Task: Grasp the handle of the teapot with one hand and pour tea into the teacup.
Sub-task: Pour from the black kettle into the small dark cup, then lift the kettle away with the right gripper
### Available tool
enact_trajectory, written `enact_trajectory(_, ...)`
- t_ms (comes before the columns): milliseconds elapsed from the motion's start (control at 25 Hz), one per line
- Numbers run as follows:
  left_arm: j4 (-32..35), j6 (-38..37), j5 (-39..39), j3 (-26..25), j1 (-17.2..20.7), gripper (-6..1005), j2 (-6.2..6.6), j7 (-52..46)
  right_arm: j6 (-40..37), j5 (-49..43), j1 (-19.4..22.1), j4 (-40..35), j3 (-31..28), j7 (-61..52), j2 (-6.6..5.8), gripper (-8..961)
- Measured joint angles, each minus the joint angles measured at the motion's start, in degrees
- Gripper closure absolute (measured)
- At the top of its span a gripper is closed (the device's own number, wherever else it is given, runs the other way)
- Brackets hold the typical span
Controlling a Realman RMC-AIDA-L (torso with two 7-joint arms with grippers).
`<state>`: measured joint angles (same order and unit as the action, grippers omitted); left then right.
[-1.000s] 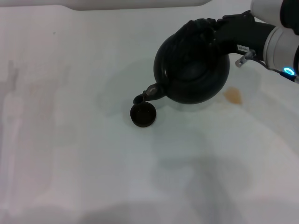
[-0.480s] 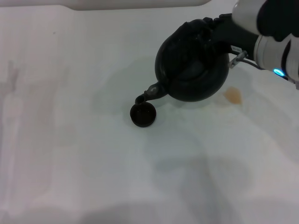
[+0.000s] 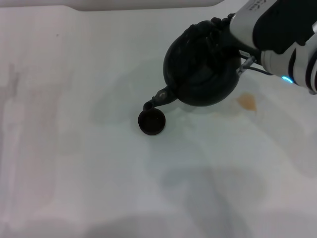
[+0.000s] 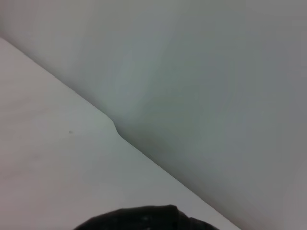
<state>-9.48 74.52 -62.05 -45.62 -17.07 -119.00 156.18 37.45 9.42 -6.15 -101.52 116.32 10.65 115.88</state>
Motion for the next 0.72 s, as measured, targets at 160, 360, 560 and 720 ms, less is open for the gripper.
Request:
enact_trajectory(160, 0.00, -0.02, 0.00, 0.00, -0.03, 151, 0.00, 0.00, -0.30, -3.81, -0.03, 0.01, 1.58, -1.99, 0.02, 778)
enact_trajectory(360, -0.19, -0.06, 0.00, 0.00, -0.06, 152, 0.00, 0.00, -0.35, -5.78, -0.09, 0.01, 2.46, -2.58, -0.01, 778)
enact_trajectory(560, -0.20, -0.08, 0.00, 0.01, -0.07, 151, 0.00, 0.00, -0.57, -8.30, 0.03, 0.01, 3.39, -2.64, -0.08, 777)
enact_trajectory(720, -0.20, -0.08, 0.00, 0.00, -0.07, 151, -0.01, 0.00, -0.63, -10.31, 0.03, 0.15, 4.22, -3.37, -0.03, 777)
